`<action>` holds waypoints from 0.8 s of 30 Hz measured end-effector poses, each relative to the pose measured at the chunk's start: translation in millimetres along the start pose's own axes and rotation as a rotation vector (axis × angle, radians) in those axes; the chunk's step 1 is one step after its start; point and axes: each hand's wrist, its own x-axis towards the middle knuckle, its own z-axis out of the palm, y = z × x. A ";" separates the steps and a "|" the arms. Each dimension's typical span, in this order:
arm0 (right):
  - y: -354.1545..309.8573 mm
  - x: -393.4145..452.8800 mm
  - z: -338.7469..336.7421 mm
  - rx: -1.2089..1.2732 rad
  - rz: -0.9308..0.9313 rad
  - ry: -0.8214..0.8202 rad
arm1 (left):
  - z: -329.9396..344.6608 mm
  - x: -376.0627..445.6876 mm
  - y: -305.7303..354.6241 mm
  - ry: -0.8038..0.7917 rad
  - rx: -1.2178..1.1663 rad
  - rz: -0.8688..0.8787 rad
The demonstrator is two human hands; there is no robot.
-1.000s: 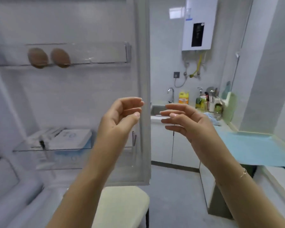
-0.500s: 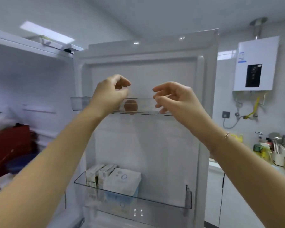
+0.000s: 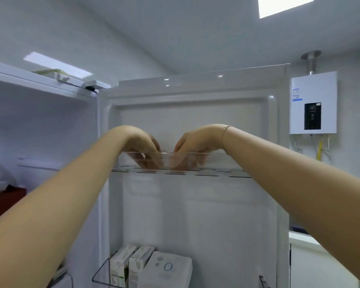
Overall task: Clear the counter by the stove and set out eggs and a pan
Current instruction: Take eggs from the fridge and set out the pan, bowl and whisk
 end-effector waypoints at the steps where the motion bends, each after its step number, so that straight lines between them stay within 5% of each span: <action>1: -0.3 2.1 1.7 0.016 0.002 0.003 | 1.4 1.3 -2.6 0.014 -0.042 0.018; 7: 9.0 -12.1 5.7 0.100 -0.014 0.211 | 6.8 -10.5 -11.6 0.137 -0.279 0.183; 11: 33.3 -53.1 -4.0 0.641 -0.105 0.406 | 13.4 -13.0 6.8 0.247 -0.900 0.250; 16: 76.2 -121.5 -16.4 1.180 -0.190 0.542 | 30.4 -26.2 53.2 -0.109 -1.409 0.282; 20: 129.4 -175.9 -7.8 1.561 -0.184 0.447 | 71.4 -46.9 106.7 -0.456 -1.762 0.262; 24: 191.9 -215.6 20.3 1.627 -0.078 0.504 | 138.0 -64.9 165.2 -0.646 -1.880 0.198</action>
